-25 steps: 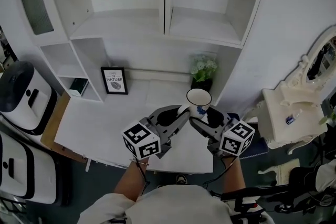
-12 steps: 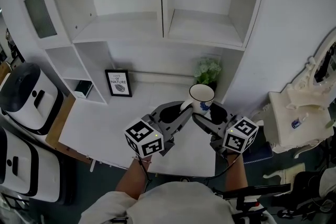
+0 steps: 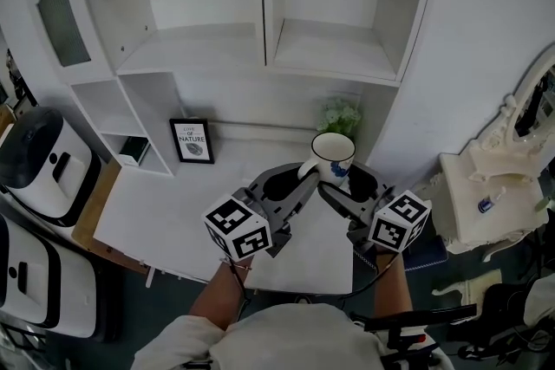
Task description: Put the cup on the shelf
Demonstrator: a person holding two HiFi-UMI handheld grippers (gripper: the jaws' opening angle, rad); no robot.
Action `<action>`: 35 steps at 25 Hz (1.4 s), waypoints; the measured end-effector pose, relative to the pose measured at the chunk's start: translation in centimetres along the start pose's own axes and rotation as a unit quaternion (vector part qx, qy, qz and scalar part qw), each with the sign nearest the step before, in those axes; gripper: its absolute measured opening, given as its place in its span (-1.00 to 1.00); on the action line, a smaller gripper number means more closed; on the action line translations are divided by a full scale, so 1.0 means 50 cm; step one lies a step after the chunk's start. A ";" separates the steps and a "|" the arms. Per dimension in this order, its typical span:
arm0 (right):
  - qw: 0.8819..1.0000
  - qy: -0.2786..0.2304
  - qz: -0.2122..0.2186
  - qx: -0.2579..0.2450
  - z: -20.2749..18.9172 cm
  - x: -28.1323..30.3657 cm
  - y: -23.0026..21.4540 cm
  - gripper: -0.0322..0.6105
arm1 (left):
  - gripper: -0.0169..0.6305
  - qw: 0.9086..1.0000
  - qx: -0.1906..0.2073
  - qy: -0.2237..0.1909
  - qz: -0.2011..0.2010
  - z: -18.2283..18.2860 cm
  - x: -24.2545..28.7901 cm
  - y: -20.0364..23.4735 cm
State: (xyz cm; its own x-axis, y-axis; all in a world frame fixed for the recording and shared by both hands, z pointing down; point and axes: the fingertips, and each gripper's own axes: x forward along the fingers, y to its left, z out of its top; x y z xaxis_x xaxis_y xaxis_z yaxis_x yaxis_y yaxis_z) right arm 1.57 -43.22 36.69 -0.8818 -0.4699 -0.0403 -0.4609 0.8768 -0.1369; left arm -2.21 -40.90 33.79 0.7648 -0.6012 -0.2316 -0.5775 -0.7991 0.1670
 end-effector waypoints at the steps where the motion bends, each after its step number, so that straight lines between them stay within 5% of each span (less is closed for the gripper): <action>1: 1.000 0.002 -0.001 -0.003 0.010 0.001 0.002 0.07 | -0.76 1.000 0.003 -0.001 -0.003 0.009 0.002 -0.001; 8: 1.000 -0.006 -0.005 -0.024 0.112 0.015 0.010 0.07 | -0.76 0.999 0.039 -0.009 -0.004 0.109 0.026 -0.011; 13: 0.998 0.014 -0.050 -0.023 0.156 0.025 -0.002 0.06 | -0.75 0.998 0.063 0.000 0.028 0.149 0.049 -0.006; 35: 0.994 -0.054 -0.081 -0.051 0.379 0.080 -0.065 0.06 | -0.76 0.996 0.053 -0.041 0.050 0.338 0.159 0.048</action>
State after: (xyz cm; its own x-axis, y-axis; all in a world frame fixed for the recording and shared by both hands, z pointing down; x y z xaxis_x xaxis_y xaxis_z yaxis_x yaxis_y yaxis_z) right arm 1.43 -49.89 18.23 -0.7825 -0.6084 -0.1325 -0.6077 0.7925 -0.0501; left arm -2.34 -47.50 16.16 0.6788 -0.6712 -0.2980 -0.6797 -0.7278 0.0910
